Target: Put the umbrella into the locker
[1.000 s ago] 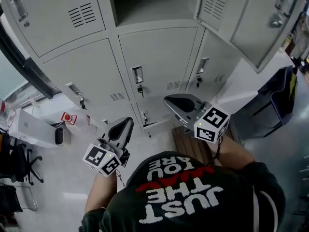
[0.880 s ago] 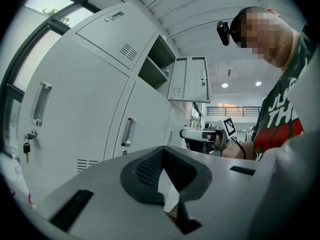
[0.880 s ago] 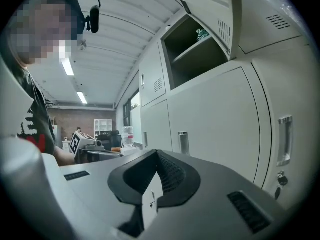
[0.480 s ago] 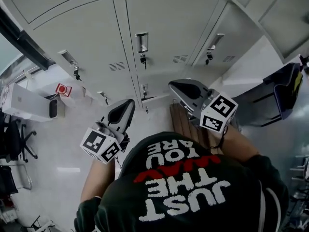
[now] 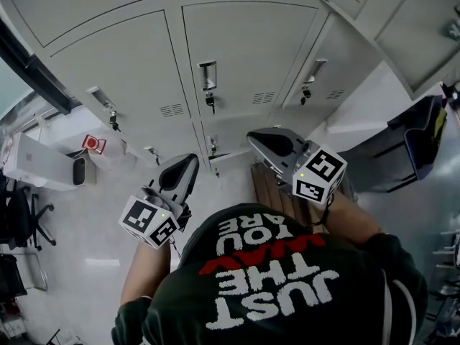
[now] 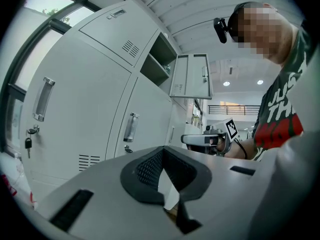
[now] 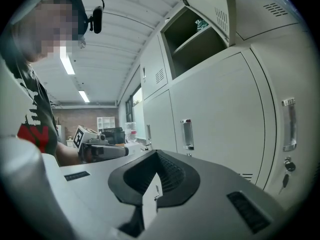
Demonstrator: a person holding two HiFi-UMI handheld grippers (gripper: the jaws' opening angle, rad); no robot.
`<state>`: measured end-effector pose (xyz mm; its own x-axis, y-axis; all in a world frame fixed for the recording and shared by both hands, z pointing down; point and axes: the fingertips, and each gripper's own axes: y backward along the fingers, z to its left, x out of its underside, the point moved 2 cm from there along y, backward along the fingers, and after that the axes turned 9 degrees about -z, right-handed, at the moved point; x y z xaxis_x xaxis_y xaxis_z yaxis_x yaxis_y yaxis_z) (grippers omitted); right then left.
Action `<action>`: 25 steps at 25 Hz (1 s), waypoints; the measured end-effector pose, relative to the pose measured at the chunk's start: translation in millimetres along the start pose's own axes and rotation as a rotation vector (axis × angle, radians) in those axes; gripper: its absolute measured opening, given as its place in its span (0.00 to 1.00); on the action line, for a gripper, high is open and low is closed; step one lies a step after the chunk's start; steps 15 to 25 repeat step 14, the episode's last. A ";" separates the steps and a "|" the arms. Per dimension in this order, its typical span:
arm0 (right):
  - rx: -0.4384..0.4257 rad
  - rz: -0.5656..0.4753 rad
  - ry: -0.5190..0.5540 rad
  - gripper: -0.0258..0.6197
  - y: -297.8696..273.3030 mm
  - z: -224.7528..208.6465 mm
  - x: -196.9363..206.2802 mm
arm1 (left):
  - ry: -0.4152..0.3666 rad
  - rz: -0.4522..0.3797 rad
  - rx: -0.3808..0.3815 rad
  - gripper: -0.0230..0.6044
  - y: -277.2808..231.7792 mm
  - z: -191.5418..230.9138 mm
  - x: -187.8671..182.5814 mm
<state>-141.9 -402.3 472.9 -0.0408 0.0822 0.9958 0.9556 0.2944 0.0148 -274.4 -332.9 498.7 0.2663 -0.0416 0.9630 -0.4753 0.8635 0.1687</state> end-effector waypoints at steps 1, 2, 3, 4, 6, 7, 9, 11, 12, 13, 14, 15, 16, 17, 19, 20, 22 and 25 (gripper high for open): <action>0.001 -0.002 0.000 0.09 0.7 -0.6 -0.8 | -0.002 -0.002 0.003 0.05 -0.6 -0.1 -0.8; 0.003 -0.004 0.000 0.09 1.2 -1.2 -1.5 | -0.003 -0.003 0.002 0.05 -1.1 0.2 -1.5; 0.004 -0.005 0.001 0.09 1.7 -1.7 -2.3 | -0.004 -0.003 -0.001 0.05 -1.6 0.6 -2.2; 0.004 -0.007 0.003 0.09 2.0 -2.1 -3.1 | -0.006 -0.004 -0.001 0.05 -2.1 0.8 -2.8; 0.006 -0.010 0.005 0.09 2.6 -2.6 -4.7 | -0.009 -0.006 0.001 0.05 -3.1 0.5 -4.2; 0.006 -0.012 0.006 0.09 3.0 -2.7 -5.5 | -0.011 -0.007 0.003 0.05 -3.5 0.2 -5.0; 0.007 -0.015 0.007 0.09 3.8 -2.7 -6.9 | -0.013 -0.008 0.005 0.05 -3.9 -0.8 -6.1; 0.007 -0.019 0.008 0.09 4.6 -2.1 -8.3 | -0.016 -0.009 0.007 0.05 -3.9 -1.7 -7.0; 0.006 -0.020 0.009 0.09 4.9 -1.6 -9.1 | -0.018 -0.009 0.009 0.05 -3.9 -2.3 -7.3; 0.005 -0.022 0.009 0.09 5.2 -1.0 -9.8 | -0.020 -0.009 0.011 0.05 -3.7 -3.0 -7.5; 0.004 -0.023 0.010 0.09 5.6 -0.5 -10.5 | -0.021 -0.008 0.013 0.05 -3.6 -3.6 -7.8; 0.004 -0.023 0.010 0.09 5.6 -0.5 -10.5 | -0.021 -0.008 0.013 0.05 -3.6 -3.6 -7.8; 0.004 -0.023 0.010 0.09 5.6 -0.5 -10.5 | -0.021 -0.008 0.013 0.05 -3.6 -3.6 -7.8; 0.004 -0.023 0.010 0.09 5.6 -0.5 -10.5 | -0.021 -0.008 0.013 0.05 -3.6 -3.6 -7.8; 0.004 -0.023 0.010 0.09 5.6 -0.5 -10.5 | -0.021 -0.008 0.013 0.05 -3.6 -3.6 -7.8; 0.004 -0.023 0.010 0.09 5.6 -0.5 -10.5 | -0.021 -0.008 0.013 0.05 -3.6 -3.6 -7.8; 0.004 -0.023 0.010 0.09 5.6 -0.5 -10.5 | -0.021 -0.008 0.013 0.05 -3.6 -3.6 -7.8; 0.004 -0.023 0.010 0.09 5.6 -0.5 -10.5 | -0.021 -0.008 0.013 0.05 -3.6 -3.6 -7.8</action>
